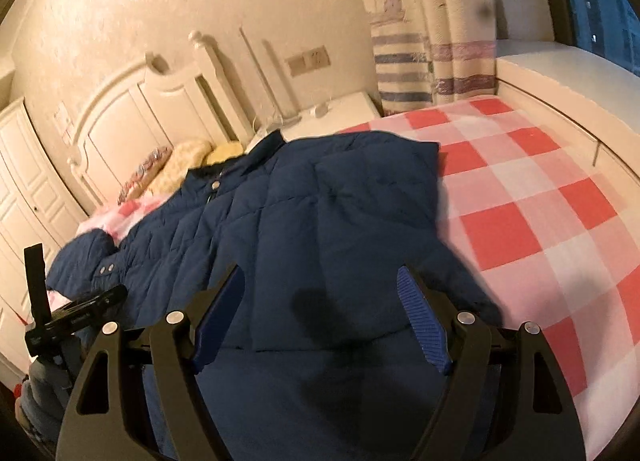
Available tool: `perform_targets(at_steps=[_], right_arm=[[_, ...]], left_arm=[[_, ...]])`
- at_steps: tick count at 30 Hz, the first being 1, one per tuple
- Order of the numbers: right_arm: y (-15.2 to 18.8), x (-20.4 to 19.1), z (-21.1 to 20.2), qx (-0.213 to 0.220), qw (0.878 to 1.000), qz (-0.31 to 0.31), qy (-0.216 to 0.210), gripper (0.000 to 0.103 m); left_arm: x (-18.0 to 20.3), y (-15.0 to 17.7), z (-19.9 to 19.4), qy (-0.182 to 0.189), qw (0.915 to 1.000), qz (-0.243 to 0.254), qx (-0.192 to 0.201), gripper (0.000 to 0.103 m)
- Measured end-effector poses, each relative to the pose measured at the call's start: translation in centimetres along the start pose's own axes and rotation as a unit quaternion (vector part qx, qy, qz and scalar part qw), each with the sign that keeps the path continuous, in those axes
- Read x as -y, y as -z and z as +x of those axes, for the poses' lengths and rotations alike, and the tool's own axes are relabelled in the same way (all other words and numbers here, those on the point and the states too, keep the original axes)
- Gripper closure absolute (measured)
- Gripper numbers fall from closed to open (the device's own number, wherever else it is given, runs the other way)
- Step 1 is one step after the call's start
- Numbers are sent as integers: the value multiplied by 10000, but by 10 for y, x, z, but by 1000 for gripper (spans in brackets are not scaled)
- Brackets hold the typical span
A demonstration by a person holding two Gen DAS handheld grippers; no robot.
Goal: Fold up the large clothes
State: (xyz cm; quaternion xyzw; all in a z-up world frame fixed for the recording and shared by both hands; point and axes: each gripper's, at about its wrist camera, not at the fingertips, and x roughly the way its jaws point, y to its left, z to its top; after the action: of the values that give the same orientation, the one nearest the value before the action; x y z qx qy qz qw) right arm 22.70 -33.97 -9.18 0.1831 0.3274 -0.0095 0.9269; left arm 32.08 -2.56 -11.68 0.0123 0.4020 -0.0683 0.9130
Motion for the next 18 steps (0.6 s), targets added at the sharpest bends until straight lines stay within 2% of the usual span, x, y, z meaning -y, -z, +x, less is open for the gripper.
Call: perform_targets(at_steps=[3, 5, 7, 8, 9, 12, 14, 15, 16, 18], right_arm=[[-11, -22, 7, -69, 9993, -276, 251, 27], [-15, -43, 16, -102, 9955, -769, 539, 26], [-11, -60, 38, -466, 9859, -1337, 887, 23], [-3, -68, 59, -927, 9732, -1720, 1216, 22], [3, -70, 72, -1162, 9657, -1855, 1394, 22], [2, -75, 66, -958, 9676, -1639, 1662, 22], [1, -88, 48, -406, 9754, -1534, 1529, 19], [3, -94, 44, -267, 9770, -1559, 1427, 19], [7, -104, 45, -230, 9779, -1662, 1249, 18], [19, -115, 65, -681, 9718, -2017, 1017, 16]], left_arm=[[6, -5, 4, -48, 10000, 62, -35, 3], [5, -4, 2, -30, 10000, 54, -32, 2], [3, -5, 2, 30, 10000, 15, -17, 2], [2, -5, 2, 60, 10000, -5, -7, 2], [0, -5, 1, 112, 9999, -37, 13, 2], [-5, -6, -1, 258, 9995, -144, 70, 2], [-9, -6, -4, 348, 9991, -224, 128, 2], [-13, -7, -8, 424, 9983, -329, 226, 2], [-18, -8, -12, 470, 9975, -433, 316, 2], [-35, -12, -24, 626, 9937, -793, 488, 3]])
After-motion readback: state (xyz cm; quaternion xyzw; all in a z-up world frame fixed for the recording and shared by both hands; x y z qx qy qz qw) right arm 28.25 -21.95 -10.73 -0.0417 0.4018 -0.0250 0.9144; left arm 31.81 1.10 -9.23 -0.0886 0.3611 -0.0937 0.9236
